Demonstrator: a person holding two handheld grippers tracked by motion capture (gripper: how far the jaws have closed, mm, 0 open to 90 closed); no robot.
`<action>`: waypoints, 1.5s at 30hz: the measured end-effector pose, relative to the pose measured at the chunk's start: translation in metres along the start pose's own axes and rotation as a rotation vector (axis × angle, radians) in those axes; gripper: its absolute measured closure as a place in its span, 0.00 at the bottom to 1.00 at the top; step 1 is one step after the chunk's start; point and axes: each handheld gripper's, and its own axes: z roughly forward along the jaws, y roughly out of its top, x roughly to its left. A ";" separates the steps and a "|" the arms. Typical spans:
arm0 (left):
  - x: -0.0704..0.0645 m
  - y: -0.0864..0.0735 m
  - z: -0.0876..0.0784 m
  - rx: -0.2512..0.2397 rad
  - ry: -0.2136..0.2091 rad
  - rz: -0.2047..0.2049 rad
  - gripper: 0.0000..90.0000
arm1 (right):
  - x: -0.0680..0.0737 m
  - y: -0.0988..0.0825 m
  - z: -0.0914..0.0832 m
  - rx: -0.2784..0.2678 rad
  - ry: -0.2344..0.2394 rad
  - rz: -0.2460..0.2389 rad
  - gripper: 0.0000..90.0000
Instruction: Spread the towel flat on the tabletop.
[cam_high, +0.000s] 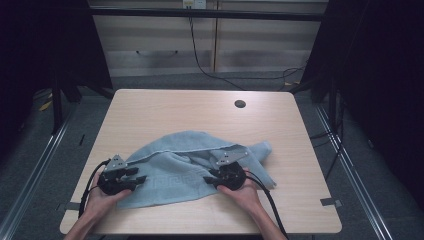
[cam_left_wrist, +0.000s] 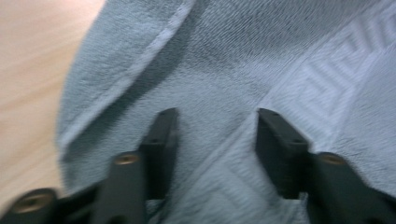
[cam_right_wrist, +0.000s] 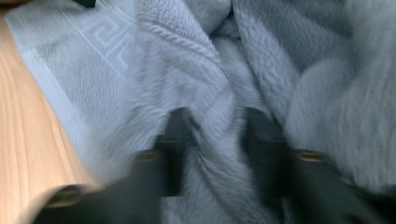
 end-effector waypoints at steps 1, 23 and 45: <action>-0.001 0.000 -0.001 0.002 -0.016 0.007 0.73 | -0.001 -0.002 -0.003 -0.001 0.011 0.010 0.87; -0.086 -0.011 -0.053 -0.071 -0.407 0.062 0.91 | 0.051 -0.062 -0.129 -0.117 0.110 0.051 0.75; -0.040 0.062 0.053 -0.037 -0.210 -0.048 0.82 | -0.005 -0.001 -0.009 0.015 -0.020 -0.014 0.63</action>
